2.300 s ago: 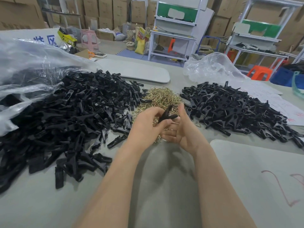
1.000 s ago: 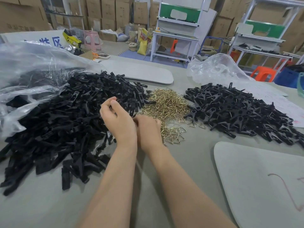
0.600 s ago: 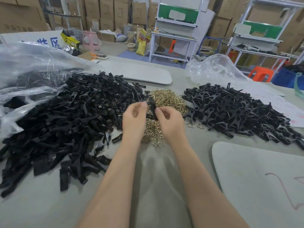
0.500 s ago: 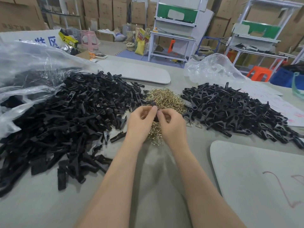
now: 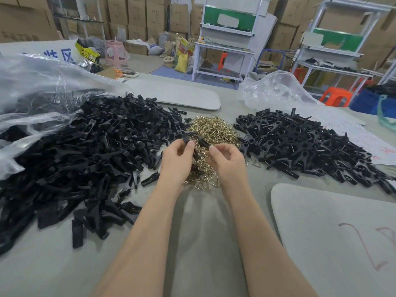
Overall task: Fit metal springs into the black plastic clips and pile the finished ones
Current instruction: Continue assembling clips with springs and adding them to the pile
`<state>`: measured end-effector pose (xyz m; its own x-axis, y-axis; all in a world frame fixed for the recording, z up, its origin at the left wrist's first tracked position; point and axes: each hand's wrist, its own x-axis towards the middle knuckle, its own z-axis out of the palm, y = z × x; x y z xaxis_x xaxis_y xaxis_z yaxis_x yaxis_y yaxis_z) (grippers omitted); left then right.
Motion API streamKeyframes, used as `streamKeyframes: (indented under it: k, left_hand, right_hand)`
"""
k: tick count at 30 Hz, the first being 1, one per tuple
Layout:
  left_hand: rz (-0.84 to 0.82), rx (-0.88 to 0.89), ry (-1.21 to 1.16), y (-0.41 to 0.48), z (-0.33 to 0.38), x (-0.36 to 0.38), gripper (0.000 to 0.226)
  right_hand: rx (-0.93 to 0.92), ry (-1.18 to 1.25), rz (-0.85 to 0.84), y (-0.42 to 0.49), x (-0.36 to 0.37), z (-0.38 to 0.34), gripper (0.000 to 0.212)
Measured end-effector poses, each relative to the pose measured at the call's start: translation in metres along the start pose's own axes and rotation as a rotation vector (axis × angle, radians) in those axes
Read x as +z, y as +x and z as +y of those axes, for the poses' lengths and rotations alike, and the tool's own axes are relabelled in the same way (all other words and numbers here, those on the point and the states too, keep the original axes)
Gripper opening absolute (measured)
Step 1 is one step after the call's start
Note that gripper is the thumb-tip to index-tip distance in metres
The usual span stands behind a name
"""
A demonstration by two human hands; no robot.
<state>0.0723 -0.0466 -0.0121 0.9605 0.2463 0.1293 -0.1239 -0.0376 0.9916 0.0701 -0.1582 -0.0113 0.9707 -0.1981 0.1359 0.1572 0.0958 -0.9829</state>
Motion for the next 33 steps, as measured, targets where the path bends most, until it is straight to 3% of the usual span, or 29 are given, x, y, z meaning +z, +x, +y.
streamKeyframes:
  k: [3,6,10,13,16,20,25,29,33]
  left_hand:
    - [-0.014,0.029,0.029,-0.002,0.001,0.001,0.019]
    - [-0.022,-0.009,-0.020,-0.003,0.003,0.003,0.015]
    - [-0.037,-0.081,-0.115,-0.001,0.003,0.004,0.022]
    - [-0.005,-0.128,-0.189,0.002,0.000,0.004,0.020]
    - [0.021,-0.150,-0.292,0.002,-0.001,0.003,0.017]
    - [-0.018,-0.143,-0.338,0.001,0.001,0.005,0.018]
    - [-0.091,-0.071,-0.249,-0.001,0.001,0.007,0.014]
    - [-0.043,-0.067,-0.305,0.001,0.000,0.007,0.014]
    - [-0.036,-0.059,-0.296,0.002,-0.001,0.008,0.017]
  right_hand:
    - [0.047,0.175,-0.030,0.002,0.000,-0.004,0.013]
    - [0.084,0.187,-0.052,0.003,-0.002,-0.006,0.021]
    - [-0.047,-0.086,-0.092,-0.002,0.001,-0.006,0.036]
    - [-0.270,-0.385,-0.063,-0.008,0.006,-0.004,0.020]
    - [-0.397,-0.563,-0.058,-0.012,0.010,0.001,0.023]
    - [-0.465,-0.605,-0.001,-0.013,0.011,0.001,0.015]
    - [-0.416,-0.572,0.016,-0.011,0.009,0.001,0.013]
    - [-0.388,-0.533,0.053,-0.012,0.009,-0.001,0.010]
    - [-0.413,-0.707,0.047,-0.011,0.007,0.001,0.019]
